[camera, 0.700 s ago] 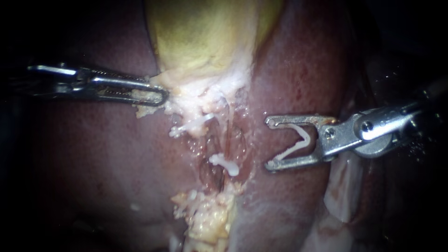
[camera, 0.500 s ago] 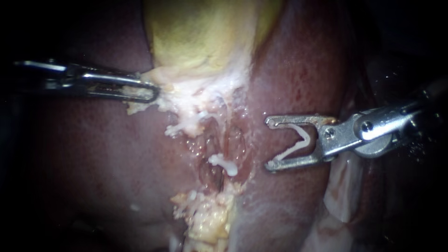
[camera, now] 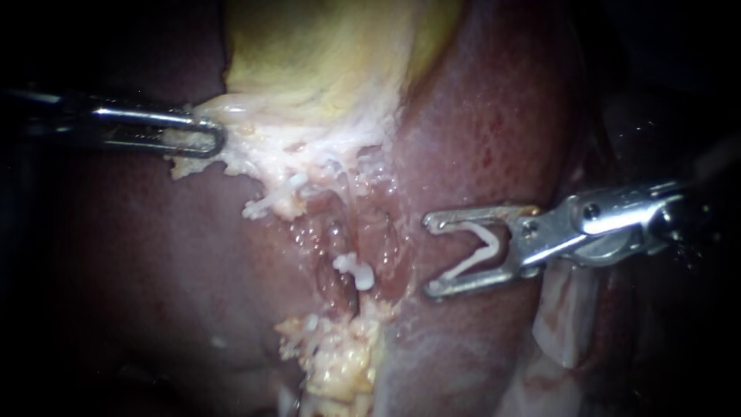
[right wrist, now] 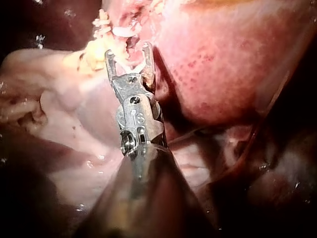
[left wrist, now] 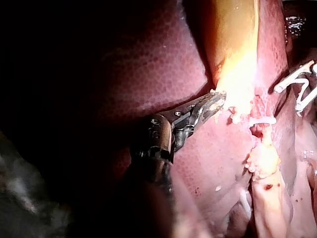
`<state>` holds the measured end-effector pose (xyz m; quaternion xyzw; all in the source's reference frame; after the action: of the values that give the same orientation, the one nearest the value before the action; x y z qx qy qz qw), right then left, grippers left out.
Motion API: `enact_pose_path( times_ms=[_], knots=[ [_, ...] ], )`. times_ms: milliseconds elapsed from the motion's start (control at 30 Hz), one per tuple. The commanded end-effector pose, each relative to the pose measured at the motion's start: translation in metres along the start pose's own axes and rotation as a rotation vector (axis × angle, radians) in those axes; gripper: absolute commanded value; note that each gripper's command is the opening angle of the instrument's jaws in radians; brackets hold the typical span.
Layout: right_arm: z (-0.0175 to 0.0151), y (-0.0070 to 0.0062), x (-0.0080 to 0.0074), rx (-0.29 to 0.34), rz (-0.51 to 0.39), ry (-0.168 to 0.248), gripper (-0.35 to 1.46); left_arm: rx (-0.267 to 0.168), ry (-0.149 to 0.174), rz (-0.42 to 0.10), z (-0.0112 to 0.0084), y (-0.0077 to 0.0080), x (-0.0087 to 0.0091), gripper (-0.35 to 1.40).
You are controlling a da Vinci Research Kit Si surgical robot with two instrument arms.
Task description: Clipping second clip right tube
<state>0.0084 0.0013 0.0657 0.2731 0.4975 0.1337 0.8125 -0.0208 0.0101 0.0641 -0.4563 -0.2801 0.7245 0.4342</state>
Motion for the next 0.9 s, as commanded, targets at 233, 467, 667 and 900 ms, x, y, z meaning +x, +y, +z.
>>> enact_pose_path(
  times_ms=[233,467,667,900],
  knots=[
    [0.0049,0.001,-0.0011,0.002,0.197,0.059,0.46,0.001,0.0,0.0,0.0,0.0,0.0,-0.35],
    [0.0077,0.0027,-0.0015,-0.006,0.282,0.093,0.46,0.001,0.0,0.0,0.0001,0.0,0.0,-0.35],
    [0.0086,0.0035,-0.0021,-0.008,0.308,0.108,0.46,0.001,0.0,0.0,0.0001,0.0,0.0001,-0.35],
    [0.0094,0.0037,-0.002,0.005,0.357,0.161,0.48,0.002,0.001,0.0,0.0002,0.0,0.0001,-0.35]
  ],
)
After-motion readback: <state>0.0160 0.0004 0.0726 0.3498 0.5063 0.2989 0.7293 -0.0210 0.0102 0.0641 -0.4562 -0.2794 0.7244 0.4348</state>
